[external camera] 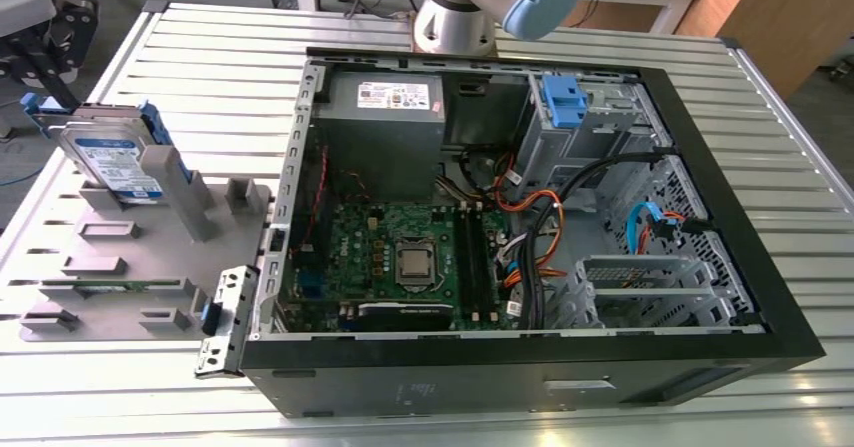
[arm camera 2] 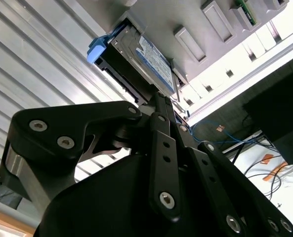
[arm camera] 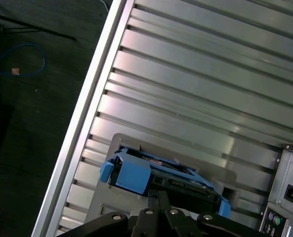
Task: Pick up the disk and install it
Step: 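Pick up the disk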
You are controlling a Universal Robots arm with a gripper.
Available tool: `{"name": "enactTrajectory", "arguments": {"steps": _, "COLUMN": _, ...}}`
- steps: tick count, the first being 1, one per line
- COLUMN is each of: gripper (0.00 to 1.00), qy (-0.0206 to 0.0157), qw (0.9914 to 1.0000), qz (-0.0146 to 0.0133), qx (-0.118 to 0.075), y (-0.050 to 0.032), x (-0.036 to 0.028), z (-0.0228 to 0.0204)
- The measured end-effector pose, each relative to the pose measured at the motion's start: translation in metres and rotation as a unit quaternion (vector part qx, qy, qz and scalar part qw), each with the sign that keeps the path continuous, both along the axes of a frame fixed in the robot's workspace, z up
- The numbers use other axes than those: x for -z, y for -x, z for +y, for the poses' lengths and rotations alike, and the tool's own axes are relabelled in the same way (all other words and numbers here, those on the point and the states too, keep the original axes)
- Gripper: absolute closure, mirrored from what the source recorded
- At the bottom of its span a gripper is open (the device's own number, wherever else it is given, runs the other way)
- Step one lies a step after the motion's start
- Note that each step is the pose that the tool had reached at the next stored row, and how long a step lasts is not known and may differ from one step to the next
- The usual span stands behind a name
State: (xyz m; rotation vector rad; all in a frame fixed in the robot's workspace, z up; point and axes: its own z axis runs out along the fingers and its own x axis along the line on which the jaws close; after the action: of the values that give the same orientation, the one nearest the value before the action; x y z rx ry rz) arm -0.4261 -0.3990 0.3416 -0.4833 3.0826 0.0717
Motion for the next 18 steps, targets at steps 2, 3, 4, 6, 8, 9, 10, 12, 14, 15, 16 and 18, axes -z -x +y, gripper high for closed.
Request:
{"name": "enactTrajectory", "arguments": {"steps": 2, "gripper": 0.89, "qy": 0.0, "qw": 0.99995, "qz": 0.0, "qx": -0.01, "y": 0.0, "x": 0.0, "z": 0.0}}
{"name": "enactTrajectory", "arguments": {"steps": 3, "gripper": 0.89, "qy": 0.0, "qw": 0.99987, "qz": 0.0, "qx": -0.016, "y": 0.0, "x": 0.0, "z": 0.0}}
{"name": "enactTrajectory", "arguments": {"steps": 4, "gripper": 0.89, "qy": 0.0, "qw": 0.99974, "qz": 0.0, "qx": -0.023, "y": 0.0, "x": 0.0, "z": 0.0}}
{"name": "enactTrajectory", "arguments": {"steps": 6, "gripper": 0.89, "qy": 0.0, "qw": 0.99931, "qz": 0.0, "qx": -0.037, "y": 0.0, "x": 0.0, "z": 0.0}}
{"name": "enactTrajectory", "arguments": {"steps": 8, "gripper": 0.89, "qy": 0.0001, "qw": 0.99862, "qz": 0.0, "qx": -0.052, "y": 0.0, "x": 0.0, "z": 0.0}}
{"name": "enactTrajectory", "arguments": {"steps": 9, "gripper": 0.89, "qy": 0.0, "qw": 0.99812, "qz": 0.0, "qx": -0.061, "y": 0.0, "x": 0.0001, "z": 0.0}}
{"name": "enactTrajectory", "arguments": {"steps": 10, "gripper": 0.89, "qy": 0.0, "qw": 0.99762, "qz": 0.0, "qx": -0.069, "y": 0.0, "x": 0.0001, "z": 0.0}}
{"name": "enactTrajectory", "arguments": {"steps": 12, "gripper": 0.89, "qy": 0.0, "qw": 0.99644, "qz": 0.0, "qx": -0.084, "y": 0.0, "x": 0.0001, "z": 0.0}}
{"name": "enactTrajectory", "arguments": {"steps": 14, "gripper": 0.89, "qy": 0.0001, "qw": 0.99501, "qz": 0.0, "qx": -0.1, "y": 0.0, "x": 0.0, "z": 0.0}}
{"name": "enactTrajectory", "arguments": {"steps": 15, "gripper": 0.89, "qy": 0.0001, "qw": 0.99415, "qz": 0.0, "qx": -0.108, "y": 0.0, "x": 0.0001, "z": 0.0}}
{"name": "enactTrajectory", "arguments": {"steps": 16, "gripper": 0.89, "qy": 0.0001, "qw": 0.99328, "qz": 0.0, "qx": -0.116, "y": 0.0, "x": 0.0001, "z": 0.0}}
{"name": "enactTrajectory", "arguments": {"steps": 18, "gripper": 0.89, "qy": 0.0001, "qw": 0.99125, "qz": 0.0, "qx": -0.132, "y": 0.0, "x": 0.0001, "z": 0.0}}
